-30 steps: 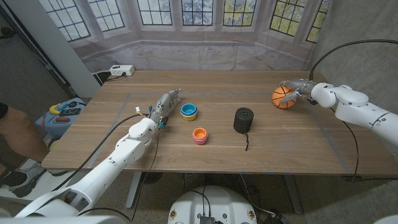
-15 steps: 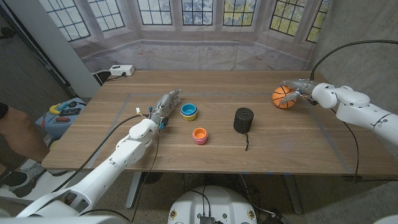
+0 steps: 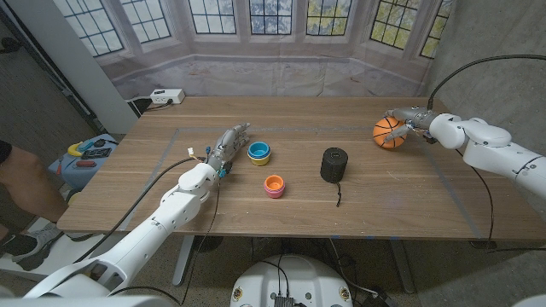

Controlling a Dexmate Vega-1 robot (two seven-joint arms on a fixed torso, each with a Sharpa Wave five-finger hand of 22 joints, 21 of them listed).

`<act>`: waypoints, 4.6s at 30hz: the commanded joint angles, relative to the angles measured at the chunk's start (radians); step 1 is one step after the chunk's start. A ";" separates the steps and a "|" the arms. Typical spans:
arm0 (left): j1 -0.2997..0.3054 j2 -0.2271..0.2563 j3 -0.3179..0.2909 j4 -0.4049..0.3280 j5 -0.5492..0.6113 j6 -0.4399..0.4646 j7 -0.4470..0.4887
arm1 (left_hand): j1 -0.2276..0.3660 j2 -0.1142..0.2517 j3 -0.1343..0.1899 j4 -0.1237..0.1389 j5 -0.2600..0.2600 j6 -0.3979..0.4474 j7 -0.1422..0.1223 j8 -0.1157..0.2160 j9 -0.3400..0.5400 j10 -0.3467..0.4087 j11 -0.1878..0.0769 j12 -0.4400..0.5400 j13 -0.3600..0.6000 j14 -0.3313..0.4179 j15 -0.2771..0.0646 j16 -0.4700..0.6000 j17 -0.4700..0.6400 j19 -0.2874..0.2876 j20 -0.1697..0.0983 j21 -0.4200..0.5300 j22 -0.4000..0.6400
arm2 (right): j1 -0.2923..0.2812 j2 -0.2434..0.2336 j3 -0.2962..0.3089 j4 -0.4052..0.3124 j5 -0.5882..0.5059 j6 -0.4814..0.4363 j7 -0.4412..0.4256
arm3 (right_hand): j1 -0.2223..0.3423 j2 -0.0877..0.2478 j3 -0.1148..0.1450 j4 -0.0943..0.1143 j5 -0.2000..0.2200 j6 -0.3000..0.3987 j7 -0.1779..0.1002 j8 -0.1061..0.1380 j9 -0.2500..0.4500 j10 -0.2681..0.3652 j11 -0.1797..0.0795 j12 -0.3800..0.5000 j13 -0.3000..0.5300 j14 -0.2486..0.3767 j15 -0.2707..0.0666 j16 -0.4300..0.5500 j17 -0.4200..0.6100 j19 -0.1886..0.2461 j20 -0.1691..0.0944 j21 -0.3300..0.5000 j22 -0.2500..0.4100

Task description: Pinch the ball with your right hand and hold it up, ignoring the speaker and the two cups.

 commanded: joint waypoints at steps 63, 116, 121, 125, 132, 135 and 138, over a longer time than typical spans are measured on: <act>0.018 0.020 -0.034 -0.041 0.004 -0.064 0.000 | -0.003 -0.006 0.001 -0.003 0.003 -0.003 -0.009 -0.013 0.005 0.009 -0.003 -0.005 0.004 0.000 -0.003 -0.006 0.003 0.006 0.000 -0.022 0.005 | -0.132 -0.029 0.189 -0.159 0.336 -0.077 -0.079 | 0.019 0.020 0.000 0.015 -0.002 0.066 0.021 0.010 0.011 0.027 0.014 0.057 0.039 0.034 0.006 -0.018 0.037 0.019 -0.006 -0.002 0.004; 0.043 0.015 -0.028 -0.061 0.003 -0.064 0.006 | -0.005 -0.005 0.001 -0.006 0.004 0.000 -0.008 -0.014 0.005 0.011 -0.002 -0.007 0.004 0.000 -0.001 -0.006 0.003 0.008 0.001 -0.035 0.006 | -0.238 0.170 0.372 -0.013 1.022 0.232 0.082 | 0.001 0.034 -0.033 0.025 -0.038 0.088 0.056 0.002 0.014 0.008 0.065 0.071 0.055 0.038 0.047 -0.018 0.074 0.020 0.009 -0.007 0.006; 0.051 0.016 -0.029 -0.069 0.003 -0.064 0.013 | -0.005 -0.005 0.001 -0.006 0.004 0.002 -0.007 -0.013 0.005 0.011 0.000 -0.007 0.004 0.000 0.002 -0.006 0.003 0.008 0.001 -0.036 0.006 | -0.237 0.193 0.369 0.003 1.051 0.242 0.097 | -0.006 0.038 -0.038 0.029 -0.043 0.087 0.059 0.000 0.014 0.008 0.070 0.073 0.056 0.040 0.051 -0.016 0.078 0.025 0.011 -0.005 0.006; 0.059 0.018 -0.031 -0.078 0.003 -0.063 0.018 | -0.005 -0.005 0.001 -0.007 0.004 0.002 -0.007 -0.013 0.005 0.012 -0.001 -0.007 0.004 0.000 0.001 -0.006 0.002 0.009 0.001 -0.037 0.006 | -0.233 0.216 0.369 0.021 1.088 0.248 0.122 | -0.018 0.037 -0.046 0.034 -0.050 0.087 0.061 -0.002 0.014 0.006 0.074 0.074 0.056 0.039 0.054 -0.015 0.083 0.026 0.013 -0.005 0.007; 0.071 0.018 -0.034 -0.088 0.002 -0.069 0.023 | -0.005 -0.004 0.001 -0.007 0.004 0.001 -0.006 -0.014 0.005 0.012 0.002 -0.007 0.004 0.001 0.002 -0.006 0.002 0.010 0.001 -0.038 0.006 | -0.226 0.229 0.357 0.027 1.089 0.254 0.130 | -0.065 0.024 -0.072 0.051 -0.067 0.084 0.065 -0.009 0.014 0.002 0.082 0.075 0.057 0.037 0.063 -0.021 0.089 0.024 0.018 -0.007 0.007; 0.077 0.020 -0.036 -0.095 0.000 -0.070 0.026 | -0.005 -0.004 0.001 -0.008 0.004 0.002 -0.007 -0.014 0.005 0.012 0.002 -0.007 0.004 0.001 0.002 -0.006 0.002 0.010 0.002 -0.039 0.006 | -0.220 0.235 0.352 0.029 1.092 0.252 0.135 | -0.068 0.024 -0.073 0.052 -0.068 0.087 0.066 -0.009 0.014 0.002 0.082 0.076 0.057 0.037 0.063 -0.022 0.089 0.025 0.020 -0.007 0.007; 0.083 0.023 -0.039 -0.100 -0.001 -0.071 0.027 | -0.004 -0.004 0.001 -0.008 0.004 0.002 -0.006 -0.014 0.005 0.012 0.002 -0.007 0.004 0.001 0.002 -0.006 0.002 0.010 0.002 -0.040 0.006 | -0.214 0.241 0.346 0.028 1.091 0.248 0.135 | -0.069 0.024 -0.074 0.052 -0.070 0.090 0.065 -0.009 0.014 0.003 0.084 0.077 0.057 0.038 0.065 -0.024 0.089 0.025 0.022 -0.007 0.007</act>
